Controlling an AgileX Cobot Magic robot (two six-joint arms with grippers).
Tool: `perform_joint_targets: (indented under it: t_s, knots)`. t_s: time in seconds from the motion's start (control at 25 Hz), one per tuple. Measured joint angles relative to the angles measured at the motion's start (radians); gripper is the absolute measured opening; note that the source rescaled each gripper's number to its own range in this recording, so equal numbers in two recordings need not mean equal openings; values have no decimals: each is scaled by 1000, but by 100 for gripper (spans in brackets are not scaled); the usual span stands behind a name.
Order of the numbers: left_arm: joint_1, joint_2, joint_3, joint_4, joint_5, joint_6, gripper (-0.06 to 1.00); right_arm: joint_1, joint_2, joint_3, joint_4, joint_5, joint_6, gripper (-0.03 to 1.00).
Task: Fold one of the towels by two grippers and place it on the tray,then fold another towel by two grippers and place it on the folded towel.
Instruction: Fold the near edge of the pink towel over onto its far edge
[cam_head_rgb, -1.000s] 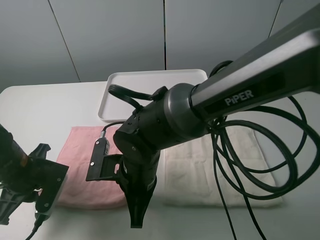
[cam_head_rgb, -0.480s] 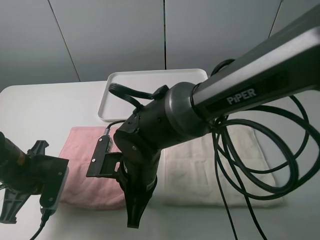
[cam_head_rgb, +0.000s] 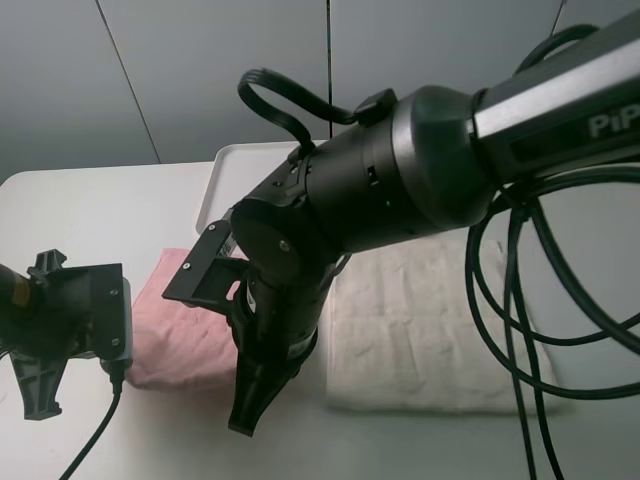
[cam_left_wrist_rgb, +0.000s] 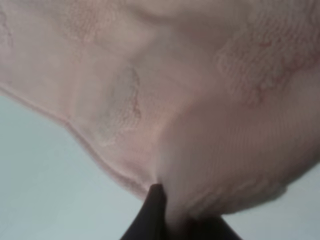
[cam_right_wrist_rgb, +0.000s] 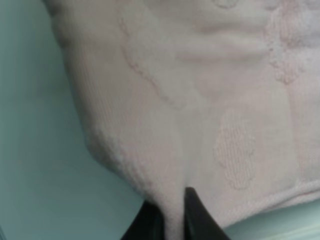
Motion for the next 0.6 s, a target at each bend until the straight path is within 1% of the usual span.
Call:
perform_joint_targets:
  t_s: [0.24, 0.4, 0.48, 0.6]
  knots:
    - [0, -23, -26, -2, -23, -160, 3, -58, -42, 0, -7, 0, 140, 0]
    - [0, -23, -31, -2, -93, -264, 3, -107, -44, 0, -16, -5, 232, 0]
    - [13, -23, -31, -2, -130, -306, 3, -121, -44, 0, -18, -16, 267, 0]
    - [57, -23, -33, -10, -178, -371, 3, -127, -44, 0, -26, -49, 310, 0]
